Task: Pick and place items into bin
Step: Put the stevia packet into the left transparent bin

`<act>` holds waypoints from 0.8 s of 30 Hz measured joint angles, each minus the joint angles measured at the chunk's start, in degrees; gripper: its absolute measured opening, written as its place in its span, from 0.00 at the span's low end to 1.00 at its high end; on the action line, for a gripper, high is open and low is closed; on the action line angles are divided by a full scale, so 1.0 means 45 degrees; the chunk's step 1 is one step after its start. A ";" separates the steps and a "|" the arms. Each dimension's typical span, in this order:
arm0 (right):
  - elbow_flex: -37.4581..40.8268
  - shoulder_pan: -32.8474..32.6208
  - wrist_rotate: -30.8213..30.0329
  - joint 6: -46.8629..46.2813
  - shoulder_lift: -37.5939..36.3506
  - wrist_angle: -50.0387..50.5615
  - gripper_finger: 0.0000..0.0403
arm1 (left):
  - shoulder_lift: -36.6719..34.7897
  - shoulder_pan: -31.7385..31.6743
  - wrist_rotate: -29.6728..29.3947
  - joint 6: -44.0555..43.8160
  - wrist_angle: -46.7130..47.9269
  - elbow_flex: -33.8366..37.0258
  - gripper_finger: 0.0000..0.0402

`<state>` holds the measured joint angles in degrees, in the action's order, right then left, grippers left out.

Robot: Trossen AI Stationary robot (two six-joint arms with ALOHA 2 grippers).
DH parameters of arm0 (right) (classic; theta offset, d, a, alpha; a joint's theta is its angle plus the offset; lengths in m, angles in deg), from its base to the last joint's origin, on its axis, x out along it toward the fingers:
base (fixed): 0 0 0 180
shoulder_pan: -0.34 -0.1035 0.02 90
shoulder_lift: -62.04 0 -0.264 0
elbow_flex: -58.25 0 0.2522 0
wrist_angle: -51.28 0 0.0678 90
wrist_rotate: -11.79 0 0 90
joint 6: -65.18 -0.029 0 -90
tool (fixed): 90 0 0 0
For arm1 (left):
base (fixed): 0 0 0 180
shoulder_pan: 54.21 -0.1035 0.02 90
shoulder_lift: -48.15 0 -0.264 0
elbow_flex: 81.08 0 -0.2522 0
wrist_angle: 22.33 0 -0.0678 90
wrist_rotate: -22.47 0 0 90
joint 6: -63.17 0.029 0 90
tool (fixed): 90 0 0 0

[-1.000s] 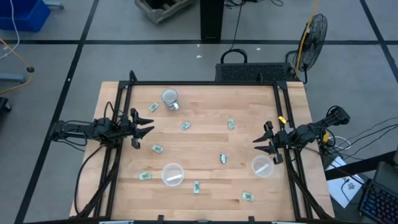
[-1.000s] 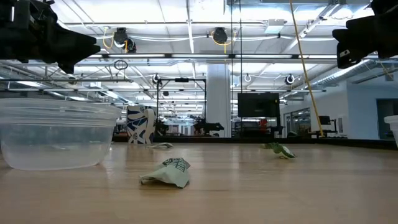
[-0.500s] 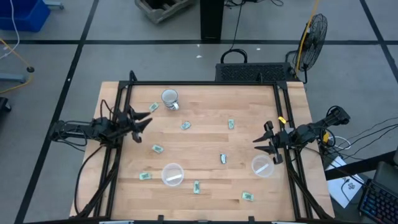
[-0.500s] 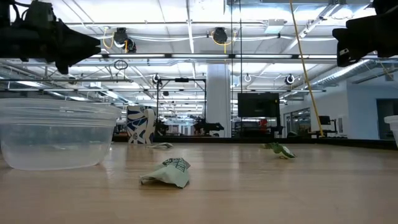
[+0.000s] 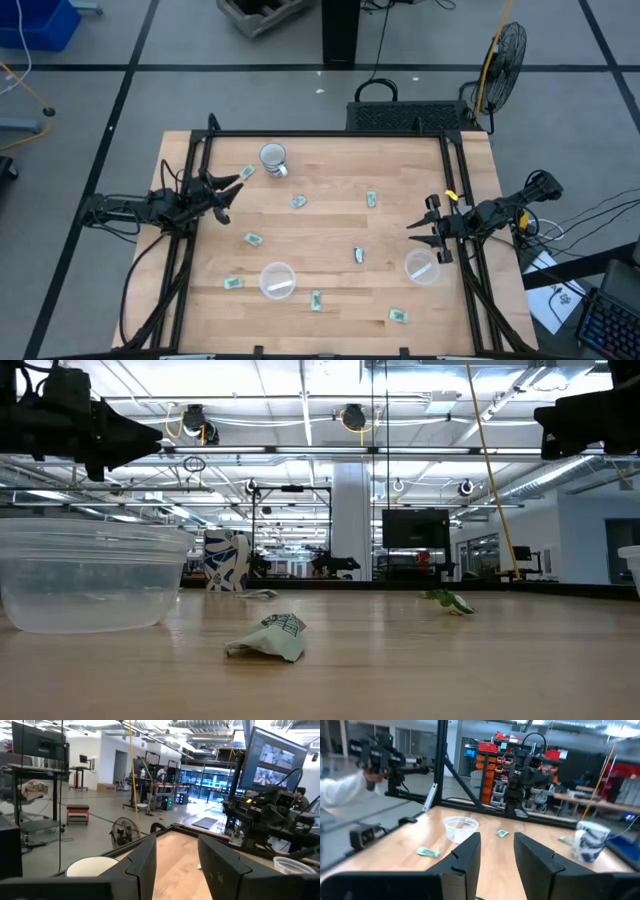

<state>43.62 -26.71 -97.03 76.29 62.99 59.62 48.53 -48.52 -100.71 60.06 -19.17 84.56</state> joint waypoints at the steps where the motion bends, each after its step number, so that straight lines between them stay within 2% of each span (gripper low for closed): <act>1: 0.0002 0.0002 -0.0313 0.0512 0.0000 -0.0071 0.27 | 0.0002 0.0000 -0.0075 -0.0103 0.0049 0.0000 0.37; 4: 0.0000 0.0030 -0.1868 0.1645 0.0000 -0.0314 0.27 | -0.0003 0.0000 -0.0873 -0.1010 0.0858 0.0000 0.37; 6: 0.0002 0.0150 -0.3036 0.1827 0.0000 -0.0688 0.27 | 0.0058 0.0002 -0.2007 -0.1959 0.1555 -0.0009 0.37; 8: 0.0005 0.0383 -0.3773 0.2024 -0.0005 -0.1158 0.27 | 0.0501 -0.0010 -0.2840 -0.2897 0.1586 -0.0030 0.37; 10: 0.0001 0.0688 -0.3962 0.2534 0.0002 -0.1618 0.27 | 0.0921 -0.0024 -0.3289 -0.3662 0.1659 -0.0029 0.37; 15: 0.0003 0.1578 -0.3787 0.2823 0.0286 -0.3182 0.27 | 0.2153 -0.0482 -0.3554 -0.6060 0.1465 -0.0029 0.37; 17: 0.0000 0.1949 -0.3733 0.2953 0.0522 -0.3979 0.27 | 0.2604 -0.0820 -0.3370 -0.6302 0.1415 -0.0073 0.37; 20: -0.0009 0.2480 -0.2829 0.3153 0.1009 -0.4739 0.27 | 0.3288 -0.1433 -0.2924 -0.6327 0.1829 -0.0475 0.37; 24: -0.0493 0.3142 -0.1832 0.2791 0.1939 -0.4814 0.27 | 0.4118 -0.2417 -0.3257 -0.6391 0.4414 -0.1739 0.37</act>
<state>41.41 -12.57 -105.27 88.84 71.72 37.95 67.06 -59.39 -115.36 31.31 0.69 76.74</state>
